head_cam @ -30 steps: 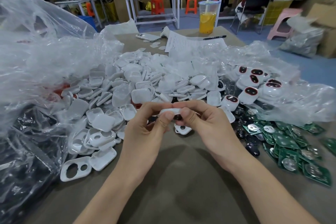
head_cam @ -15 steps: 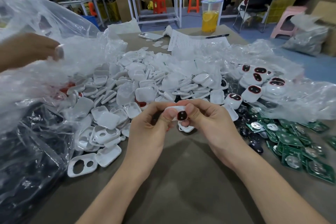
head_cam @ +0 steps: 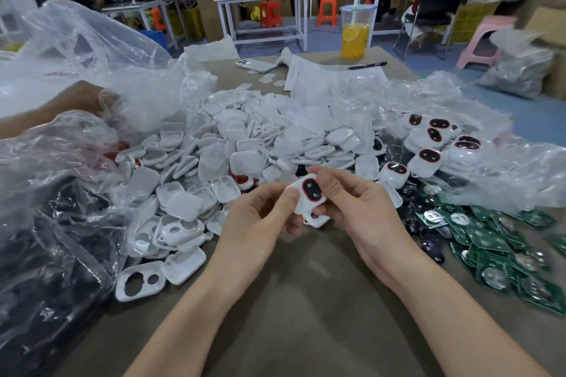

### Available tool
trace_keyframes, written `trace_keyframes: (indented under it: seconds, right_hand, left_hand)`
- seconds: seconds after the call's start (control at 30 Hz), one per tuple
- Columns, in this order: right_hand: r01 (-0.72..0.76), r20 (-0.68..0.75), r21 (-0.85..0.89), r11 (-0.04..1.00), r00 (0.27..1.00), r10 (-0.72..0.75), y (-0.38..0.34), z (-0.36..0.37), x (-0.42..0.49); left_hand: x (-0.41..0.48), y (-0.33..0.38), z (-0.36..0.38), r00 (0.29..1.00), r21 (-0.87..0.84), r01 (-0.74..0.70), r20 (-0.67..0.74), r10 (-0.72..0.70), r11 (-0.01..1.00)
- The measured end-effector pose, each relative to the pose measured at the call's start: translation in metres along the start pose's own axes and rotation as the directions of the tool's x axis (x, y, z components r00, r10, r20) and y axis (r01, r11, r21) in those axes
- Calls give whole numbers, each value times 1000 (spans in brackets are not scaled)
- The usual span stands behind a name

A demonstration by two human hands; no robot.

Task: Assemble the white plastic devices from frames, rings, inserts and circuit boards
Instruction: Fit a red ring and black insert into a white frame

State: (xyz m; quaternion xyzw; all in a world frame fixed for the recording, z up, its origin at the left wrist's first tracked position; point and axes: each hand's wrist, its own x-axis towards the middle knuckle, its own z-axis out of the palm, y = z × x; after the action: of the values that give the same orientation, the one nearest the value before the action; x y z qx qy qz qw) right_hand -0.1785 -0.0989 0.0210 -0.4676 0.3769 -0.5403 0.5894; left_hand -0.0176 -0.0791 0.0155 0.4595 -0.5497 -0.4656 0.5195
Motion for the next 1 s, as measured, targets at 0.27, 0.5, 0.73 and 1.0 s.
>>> trace_keyframes:
  seconds: [0.27, 0.5, 0.73, 1.0]
  right_hand:
    - [-11, 52, -34, 999, 999, 13, 2, -2, 1]
    - [39, 75, -226, 973, 997, -22, 0, -2, -3]
    - [59, 80, -226, 972, 996, -42, 2, -2, -3]
    - [68, 35, -230, 971, 998, -61, 3, -4, 1]
  left_hand:
    - [0, 1, 3, 996, -130, 82, -32, -87, 988]
    - [-1, 0, 4, 997, 9, 51, -51, -50, 999]
    - [-1, 0, 4, 999, 86, 12, -49, -7, 996]
    - [0, -1, 3, 1000, 64, -28, -9, 28, 998]
